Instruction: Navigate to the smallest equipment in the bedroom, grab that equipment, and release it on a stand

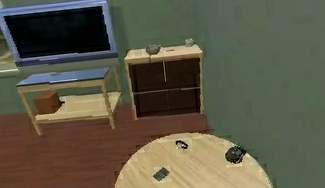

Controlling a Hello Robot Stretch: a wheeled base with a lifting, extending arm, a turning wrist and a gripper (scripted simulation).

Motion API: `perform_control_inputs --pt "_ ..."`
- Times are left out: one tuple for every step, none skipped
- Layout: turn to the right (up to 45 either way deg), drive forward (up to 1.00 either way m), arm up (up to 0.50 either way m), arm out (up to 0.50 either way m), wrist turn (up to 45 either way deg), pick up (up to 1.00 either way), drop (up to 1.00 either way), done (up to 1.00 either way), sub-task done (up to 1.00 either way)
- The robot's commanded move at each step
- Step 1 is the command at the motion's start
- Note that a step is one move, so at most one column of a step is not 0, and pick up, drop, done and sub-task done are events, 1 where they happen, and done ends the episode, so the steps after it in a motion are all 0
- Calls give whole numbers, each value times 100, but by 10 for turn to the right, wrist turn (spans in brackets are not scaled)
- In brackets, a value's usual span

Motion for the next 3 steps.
perform_control_inputs --pt "-450 0 0 0 0 0 0 0 0" --pt "-240 0 0 0 0 0 0 0 0" --pt "0 0 0 46 0 0 0 0 0"
